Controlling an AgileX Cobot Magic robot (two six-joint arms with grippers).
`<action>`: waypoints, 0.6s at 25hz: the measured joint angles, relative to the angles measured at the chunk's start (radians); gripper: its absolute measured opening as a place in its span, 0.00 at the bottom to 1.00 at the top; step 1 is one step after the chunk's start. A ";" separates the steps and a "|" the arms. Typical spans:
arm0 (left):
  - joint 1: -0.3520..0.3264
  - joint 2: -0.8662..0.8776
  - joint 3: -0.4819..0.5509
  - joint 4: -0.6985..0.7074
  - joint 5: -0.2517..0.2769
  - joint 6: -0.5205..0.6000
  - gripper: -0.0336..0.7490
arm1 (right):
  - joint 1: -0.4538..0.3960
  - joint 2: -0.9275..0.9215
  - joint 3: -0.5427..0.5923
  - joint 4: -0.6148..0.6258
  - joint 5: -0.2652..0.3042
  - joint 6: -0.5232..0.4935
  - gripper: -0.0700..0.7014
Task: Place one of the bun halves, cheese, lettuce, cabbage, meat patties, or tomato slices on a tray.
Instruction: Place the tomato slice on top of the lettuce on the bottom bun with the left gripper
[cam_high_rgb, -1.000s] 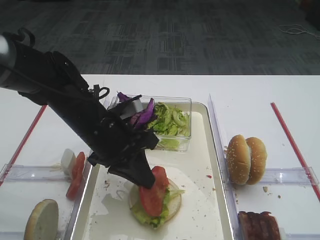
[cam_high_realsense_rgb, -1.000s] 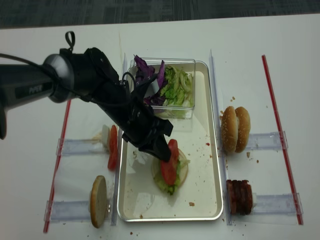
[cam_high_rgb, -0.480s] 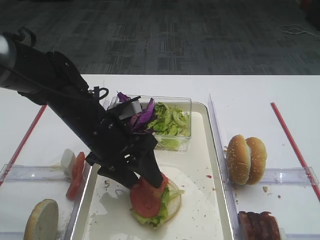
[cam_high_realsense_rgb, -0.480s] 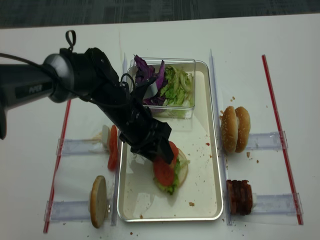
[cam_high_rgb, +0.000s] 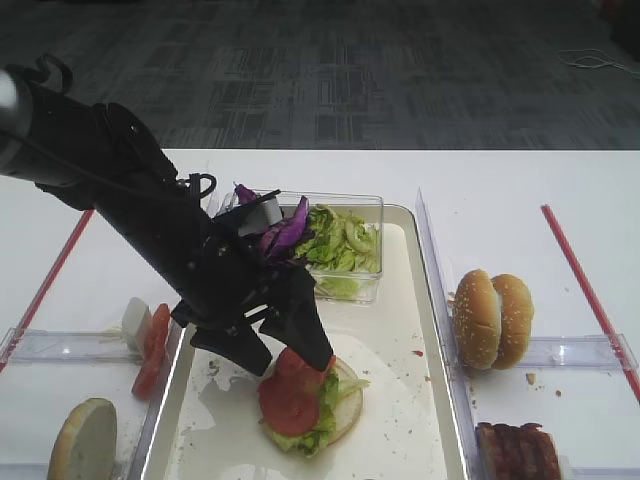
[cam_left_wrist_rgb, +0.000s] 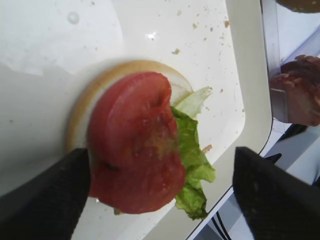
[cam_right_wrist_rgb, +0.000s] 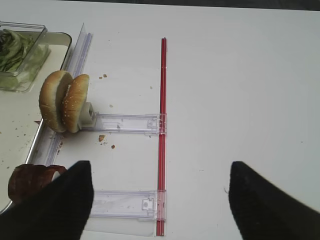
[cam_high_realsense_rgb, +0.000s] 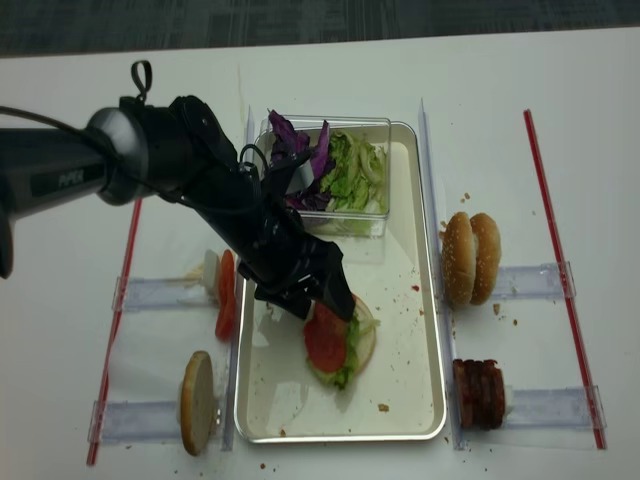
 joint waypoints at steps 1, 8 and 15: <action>0.000 0.000 0.000 0.000 -0.002 0.000 0.77 | 0.000 0.000 0.000 0.000 0.000 0.000 0.86; 0.000 -0.056 -0.003 0.002 -0.002 0.002 0.77 | 0.000 0.000 0.000 0.000 0.000 0.000 0.86; 0.000 -0.207 -0.037 0.002 0.046 -0.015 0.77 | 0.000 0.000 0.000 0.000 0.000 -0.002 0.86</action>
